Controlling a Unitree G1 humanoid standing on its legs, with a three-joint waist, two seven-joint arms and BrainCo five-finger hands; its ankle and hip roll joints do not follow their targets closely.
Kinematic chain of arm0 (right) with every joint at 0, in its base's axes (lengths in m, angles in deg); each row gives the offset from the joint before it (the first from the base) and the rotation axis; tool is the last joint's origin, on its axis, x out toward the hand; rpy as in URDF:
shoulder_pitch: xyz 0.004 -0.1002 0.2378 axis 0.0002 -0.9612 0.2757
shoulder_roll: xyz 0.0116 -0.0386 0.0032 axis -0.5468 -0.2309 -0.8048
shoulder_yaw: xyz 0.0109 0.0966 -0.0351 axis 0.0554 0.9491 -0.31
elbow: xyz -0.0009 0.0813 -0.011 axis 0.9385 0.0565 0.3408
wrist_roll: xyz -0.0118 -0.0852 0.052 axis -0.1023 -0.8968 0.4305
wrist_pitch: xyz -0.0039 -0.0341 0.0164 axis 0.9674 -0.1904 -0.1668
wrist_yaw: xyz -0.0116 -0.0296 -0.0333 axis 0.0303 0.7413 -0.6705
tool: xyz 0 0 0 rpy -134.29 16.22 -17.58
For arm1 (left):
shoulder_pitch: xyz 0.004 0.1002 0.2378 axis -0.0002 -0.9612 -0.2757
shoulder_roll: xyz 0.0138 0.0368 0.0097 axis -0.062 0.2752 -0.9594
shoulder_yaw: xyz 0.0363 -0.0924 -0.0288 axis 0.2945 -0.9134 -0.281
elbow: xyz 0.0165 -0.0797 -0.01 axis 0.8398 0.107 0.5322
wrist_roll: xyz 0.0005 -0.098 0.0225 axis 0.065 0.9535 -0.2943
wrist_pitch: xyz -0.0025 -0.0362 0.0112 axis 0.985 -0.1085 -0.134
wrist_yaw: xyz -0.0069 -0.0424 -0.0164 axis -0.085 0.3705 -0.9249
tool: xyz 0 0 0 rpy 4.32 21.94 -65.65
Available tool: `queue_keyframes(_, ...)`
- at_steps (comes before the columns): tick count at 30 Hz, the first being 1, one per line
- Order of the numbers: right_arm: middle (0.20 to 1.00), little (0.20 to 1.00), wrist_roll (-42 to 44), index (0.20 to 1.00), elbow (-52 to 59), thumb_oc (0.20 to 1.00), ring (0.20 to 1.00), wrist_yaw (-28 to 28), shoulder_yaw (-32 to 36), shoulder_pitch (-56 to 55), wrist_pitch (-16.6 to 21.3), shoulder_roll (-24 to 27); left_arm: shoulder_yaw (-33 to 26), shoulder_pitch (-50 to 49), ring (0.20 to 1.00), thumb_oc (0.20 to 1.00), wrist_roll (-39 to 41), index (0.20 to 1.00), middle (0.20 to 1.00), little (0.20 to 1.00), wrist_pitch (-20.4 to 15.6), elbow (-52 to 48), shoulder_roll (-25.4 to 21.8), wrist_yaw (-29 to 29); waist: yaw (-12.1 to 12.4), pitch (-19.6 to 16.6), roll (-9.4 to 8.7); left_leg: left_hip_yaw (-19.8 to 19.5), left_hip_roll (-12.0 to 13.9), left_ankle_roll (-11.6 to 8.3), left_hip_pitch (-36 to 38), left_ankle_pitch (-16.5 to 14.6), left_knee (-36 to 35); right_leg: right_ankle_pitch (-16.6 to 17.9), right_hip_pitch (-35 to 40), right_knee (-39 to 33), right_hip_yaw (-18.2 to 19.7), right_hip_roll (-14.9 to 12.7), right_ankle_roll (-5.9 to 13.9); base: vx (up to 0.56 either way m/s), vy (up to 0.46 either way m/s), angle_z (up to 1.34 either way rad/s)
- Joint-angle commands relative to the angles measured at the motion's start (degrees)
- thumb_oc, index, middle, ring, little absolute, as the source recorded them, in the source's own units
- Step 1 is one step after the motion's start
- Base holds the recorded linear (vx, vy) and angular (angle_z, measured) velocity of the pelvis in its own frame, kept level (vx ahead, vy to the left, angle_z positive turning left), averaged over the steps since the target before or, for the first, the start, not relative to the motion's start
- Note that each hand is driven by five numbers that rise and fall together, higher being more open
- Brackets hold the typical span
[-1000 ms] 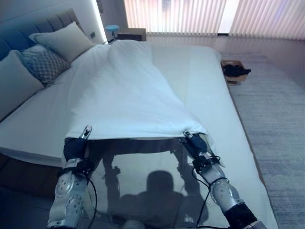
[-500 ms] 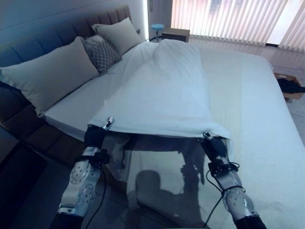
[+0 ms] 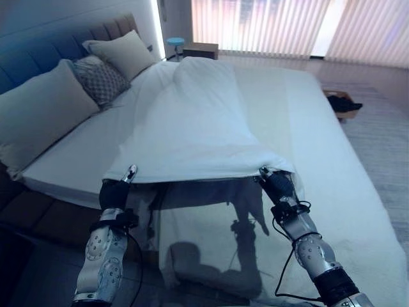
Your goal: Make the bed
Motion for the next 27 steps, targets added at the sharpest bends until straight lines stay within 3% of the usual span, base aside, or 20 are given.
queue_keyframes(1,0.2,0.2,1.66,0.2,1.11,0.2,0.2,-2.68,9.78,0.39,6.03,5.45,-14.62,0.17,0.2,0.2,1.94,0.2,0.2,0.2,-11.08,-8.6,-6.79,-3.26,1.44,-4.39,1.04,-0.85,1.88,-1.66,4.04,12.56,-10.2,7.22,0.33,-4.28,5.37,-3.81,8.05,-0.08,0.549,0.23)
queue_keyframes(2,0.2,0.2,1.3,0.2,1.49,0.2,0.2,-3.0,10.74,-0.65,6.03,5.73,-13.89,0.58,0.2,0.2,1.77,0.2,0.2,0.2,-10.77,-8.8,-6.91,-2.93,0.96,-4.49,1.36,-1.56,0.09,-1.79,4.23,10.11,-11.15,7.76,0.78,-3.72,4.97,-5.41,8.83,-0.05,0.552,0.08)
queue_keyframes(4,0.2,0.2,0.18,0.2,3.45,0.2,0.2,-3.43,12.71,-2.71,6.01,5.36,-12.73,1.32,0.2,0.2,1.67,0.2,0.2,0.2,-10.28,-8.98,-6.53,-2.18,-0.27,-4.0,0.83,-0.8,-4.26,-0.34,5.02,3.79,-13.0,13.26,2.23,-3.06,4.52,-10.27,11.41,-0.01,0.558,0.71)
queue_keyframes(5,0.2,0.2,-0.43,0.2,4.05,0.2,0.2,-3.9,13.57,-3.47,6.05,4.84,-11.79,2.08,0.2,0.2,2.49,0.2,0.2,0.2,-9.99,-7.84,-6.31,-1.99,-0.94,-4.02,0.38,-0.4,-6.48,0.52,6.07,2.09,-14.45,16.25,2.98,-3.69,4.37,-12.09,12.3,0.0,0.503,1.07)
queue_keyframes(7,0.2,0.2,-0.19,0.2,5.14,0.2,0.2,-3.84,12.93,-3.88,6.18,3.05,-10.76,3.93,0.2,0.2,0.71,0.2,0.2,0.2,-9.43,-6.85,-7.23,-3.15,-1.35,-2.86,-0.12,0.02,-9.45,3.0,7.49,0.61,-15.35,16.31,3.93,-2.19,4.21,-12.8,11.68,-0.02,0.406,0.87)
queue_keyframes(9,0.2,0.2,-1.31,0.2,5.67,0.2,0.2,-3.71,12.82,-4.1,6.18,2.04,-10.64,3.97,0.2,0.2,0.36,0.2,0.2,0.2,-9.43,-7.08,-7.65,-3.27,-1.8,-1.81,-0.06,0.65,-10.57,4.62,7.39,0.1,-13.75,15.51,2.66,2.67,6.3,-11.44,10.84,-0.03,0.347,0.52)
queue_keyframes(11,0.2,0.2,-1.31,0.2,5.0,0.2,0.2,-3.43,12.45,-2.92,6.19,1.63,-10.92,3.48,0.2,0.2,0.14,0.2,0.2,0.2,-9.32,-6.7,-6.97,-3.41,-1.08,-1.04,0.64,3.94,-11.99,6.13,7.97,0.31,-13.13,13.71,2.71,7.0,1.99,-8.83,10.13,-0.05,0.369,0.34)
queue_keyframes(12,0.2,0.2,-1.3,0.2,4.94,0.2,0.2,-3.4,12.44,-2.86,6.21,1.66,-10.93,3.5,0.2,0.2,0.11,0.2,0.2,0.2,-9.31,-6.72,-6.93,-3.44,-1.05,-0.9,0.7,3.97,-11.92,6.09,8.13,0.24,-13.13,13.62,2.84,7.04,1.99,-8.77,10.12,-0.06,0.329,-0.26)
queue_keyframes(13,0.2,0.2,-0.6,0.2,4.4,0.2,0.2,-2.75,11.96,-2.12,6.18,1.33,-10.79,3.13,0.2,0.2,0.02,0.2,0.2,0.2,-9.27,-6.93,-6.59,-3.47,-0.75,-0.96,1.42,5.8,-13.35,7.04,8.68,0.62,-13.67,12.89,1.41,7.53,0.3,-6.32,9.87,0.01,0.234,-0.6)
queue_keyframes(14,0.2,0.2,-0.62,0.2,4.16,0.2,0.2,-2.29,11.44,-2.06,5.8,1.4,-11.0,2.4,0.2,0.2,0.18,0.2,0.2,0.2,-9.06,-7.07,-6.34,-3.5,-0.55,-1.16,1.88,5.63,-13.57,6.86,9.37,-0.14,-14.01,11.28,0.53,7.97,0.61,-4.27,11.0,0.01,0.236,-0.6)
queue_keyframes(15,0.2,0.2,-0.62,0.2,4.15,0.2,0.2,-2.29,11.43,-2.06,5.81,1.42,-11.0,2.37,0.2,0.2,0.18,0.2,0.2,0.2,-9.05,-7.09,-6.32,-3.5,-0.49,-1.19,1.9,5.7,-13.54,6.85,9.38,-0.17,-14.01,11.27,0.49,7.98,0.67,-4.23,10.99,0.03,0.108,-0.49)
queue_keyframes(16,0.2,0.2,-0.96,0.2,4.04,0.2,0.2,-1.49,10.68,-2.27,5.01,1.62,-11.47,0.98,0.2,0.2,0.07,0.2,0.2,0.2,-8.65,-7.59,-5.74,-3.34,-0.09,-1.68,1.85,6.18,-13.87,6.68,9.36,0.13,-14.33,10.1,-0.37,5.26,-1.16,-1.44,10.18,-0.04,0.027,-0.56)
queue_keyframes(19,0.2,0.2,-0.36,0.2,4.73,0.2,0.2,-0.49,10.07,-2.81,4.99,1.53,-12.22,-0.76,0.2,0.2,0.01,0.2,0.2,0.2,-8.7,-8.24,-5.05,-3.12,-0.42,-1.56,1.68,6.1,-13.66,6.43,8.05,1.42,-13.57,11.71,-1.3,-0.51,1.88,-0.61,8.61,-0.13,-0.063,-0.34)
queue_keyframes(20,0.2,0.2,-0.42,0.2,4.27,0.2,0.2,-0.4,9.45,-2.44,5.12,1.66,-11.7,-1.36,0.2,0.2,0.15,0.2,0.2,0.2,-8.77,-7.93,-4.64,-2.93,-0.78,-1.6,1.79,5.5,-13.7,6.37,7.96,1.36,-13.42,11.25,-2.75,-0.82,5.85,1.7,8.12,0.05,-0.055,0.18)
queue_keyframes(22,0.2,0.2,-0.64,0.2,3.89,0.2,0.2,-0.74,9.36,-1.43,4.95,1.74,-13.38,-2.79,0.2,0.2,0.42,0.2,0.2,0.2,-8.68,-7.65,-3.62,-1.6,0.76,-2.16,2.15,6.33,-14.04,5.93,7.61,0.27,-9.79,11.96,0.79,-6.66,3.23,0.7,7.88,0.06,-0.069,-0.02)
queue_keyframes(23,0.2,0.2,-0.7,0.2,3.62,0.2,0.2,-0.5,8.85,-1.45,4.6,2.01,-13.55,-3.52,0.2,0.2,0.72,0.2,0.2,0.2,-8.69,-7.75,-3.54,-1.32,1.11,-2.41,2.1,5.9,-13.87,5.57,6.56,0.1,-7.93,9.89,2.49,-8.81,4.99,2.64,6.67,0.01,-0.046,-0.27)
queue_keyframes(24,0.2,0.2,-0.7,0.2,3.62,0.2,0.2,-0.5,8.85,-1.45,4.61,2.01,-13.55,-3.52,0.2,0.2,0.72,0.2,0.2,0.2,-8.68,-7.76,-3.54,-1.32,1.13,-2.41,2.12,5.91,-13.84,5.56,6.55,0.07,-7.9,9.9,2.51,-8.84,4.99,2.68,6.66,-0.01,-0.011,-0.24)
queue_keyframes(25,0.2,0.2,-1.7,0.2,1.58,0.2,0.2,-0.2,6.92,-0.14,4.57,2.76,-13.35,-3.87,0.2,0.2,1.47,0.2,0.2,0.2,-9.05,-7.34,-3.09,-1.27,3.85,-2.43,1.99,0.1,-15.0,3.37,4.58,2.36,-4.53,7.75,4.1,-10.73,7.58,5.23,5.56,-0.03,0.105,-0.49)
queue_keyframes(26,0.2,0.2,-1.55,0.2,1.27,0.2,0.2,-0.77,7.04,0.5,4.36,2.93,-14.1,-3.75,0.2,0.2,1.72,0.2,0.2,0.2,-9.17,-7.41,-2.7,-1.62,3.6,-2.52,1.37,0.68,-13.08,2.26,3.3,3.18,-6.06,8.46,4.12,-10.93,6.91,4.0,6.42,-0.06,0.195,-0.85)
queue_keyframes(27,0.2,0.2,-1.17,0.2,0.91,0.2,0.2,-1.11,7.27,0.4,4.42,3.11,-14.3,-4.07,0.2,0.2,1.8,0.2,0.2,0.2,-9.25,-7.44,-2.5,-2.05,2.88,-2.24,0.65,3.18,-8.84,1.44,2.69,3.47,-7.71,8.23,3.87,-10.32,6.94,2.71,7.27,-0.06,0.171,-1.05)
